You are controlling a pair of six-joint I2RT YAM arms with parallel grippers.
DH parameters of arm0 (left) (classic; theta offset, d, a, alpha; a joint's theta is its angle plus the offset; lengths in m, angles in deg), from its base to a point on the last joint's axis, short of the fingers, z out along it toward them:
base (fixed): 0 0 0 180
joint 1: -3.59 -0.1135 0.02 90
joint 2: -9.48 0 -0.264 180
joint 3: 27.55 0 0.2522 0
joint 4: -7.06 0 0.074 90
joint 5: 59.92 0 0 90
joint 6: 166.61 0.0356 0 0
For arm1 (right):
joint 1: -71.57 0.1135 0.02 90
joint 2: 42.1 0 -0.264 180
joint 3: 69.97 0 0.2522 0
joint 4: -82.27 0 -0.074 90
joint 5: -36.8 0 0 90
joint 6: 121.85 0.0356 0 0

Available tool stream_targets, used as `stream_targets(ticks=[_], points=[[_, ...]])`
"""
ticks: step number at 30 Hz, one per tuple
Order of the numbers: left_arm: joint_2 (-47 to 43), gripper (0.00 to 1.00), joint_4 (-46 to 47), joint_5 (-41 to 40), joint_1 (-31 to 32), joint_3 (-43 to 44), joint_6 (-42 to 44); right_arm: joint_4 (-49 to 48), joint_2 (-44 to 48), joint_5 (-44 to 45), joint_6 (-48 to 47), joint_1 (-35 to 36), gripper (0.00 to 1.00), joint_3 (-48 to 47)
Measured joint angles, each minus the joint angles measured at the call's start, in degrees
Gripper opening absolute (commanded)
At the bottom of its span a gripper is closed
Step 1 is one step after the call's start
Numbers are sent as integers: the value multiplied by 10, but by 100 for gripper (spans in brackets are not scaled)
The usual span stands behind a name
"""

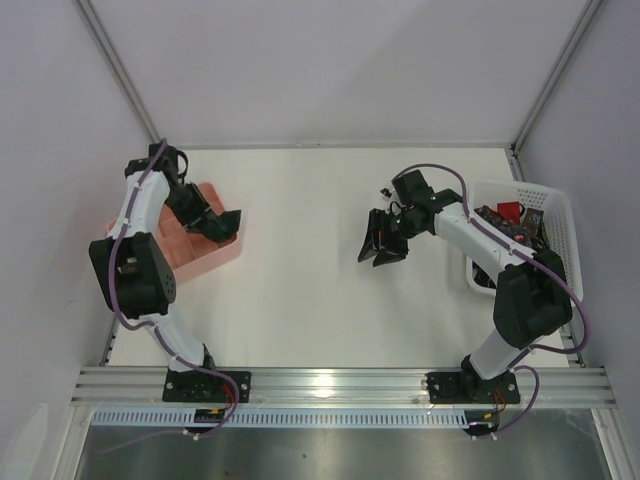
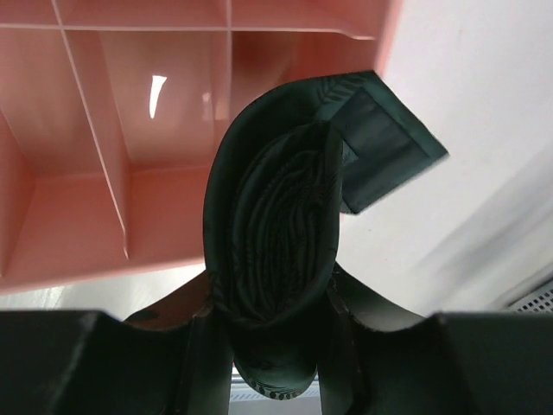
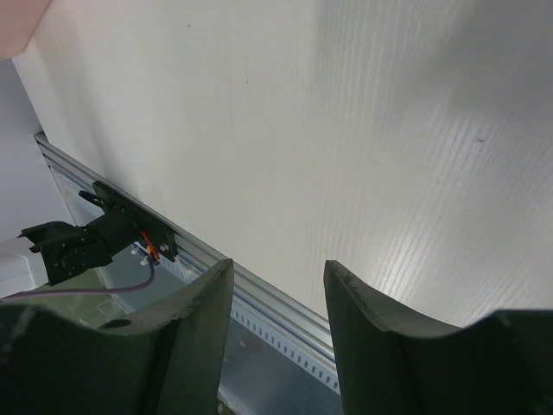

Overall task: Roll the ties
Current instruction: Place the rolled tie into the container

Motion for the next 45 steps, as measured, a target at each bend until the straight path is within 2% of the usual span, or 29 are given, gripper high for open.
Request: stream_targets(ticks=[7, 17, 30, 31, 32, 33, 35, 39, 41, 45], points=[[42, 0, -7, -25, 13, 10, -6, -2, 0, 0, 0, 0, 52, 0], [125, 0, -23, -67, 65, 98, -23, -7, -9, 0, 0, 0, 52, 0], [198, 0, -42, -121, 80, 116, -32, -12, -12, 0, 0, -12, 52, 0], [205, 3, -47, -121, 81, 123, -32, -13, -14, 0, 0, -13, 52, 0], [209, 18, -49, -122, 81, 128, -32, -13, -15, 0, 0, -14, 52, 0], [212, 28, -51, -122, 82, 131, -32, -14, -17, 0, 0, -15, 52, 0], [213, 44, -53, -124, 83, 132, -32, -14, -20, 0, 0, -17, 52, 0], [213, 56, -55, -128, 84, 133, -35, -15, -21, 0, 0, -20, 52, 0], [213, 68, -59, -131, 84, 135, -34, -15, -21, 0, 0, -23, 52, 0], [196, 69, -61, -128, 84, 137, -40, -16, -21, 0, 0, -24, 52, 0]])
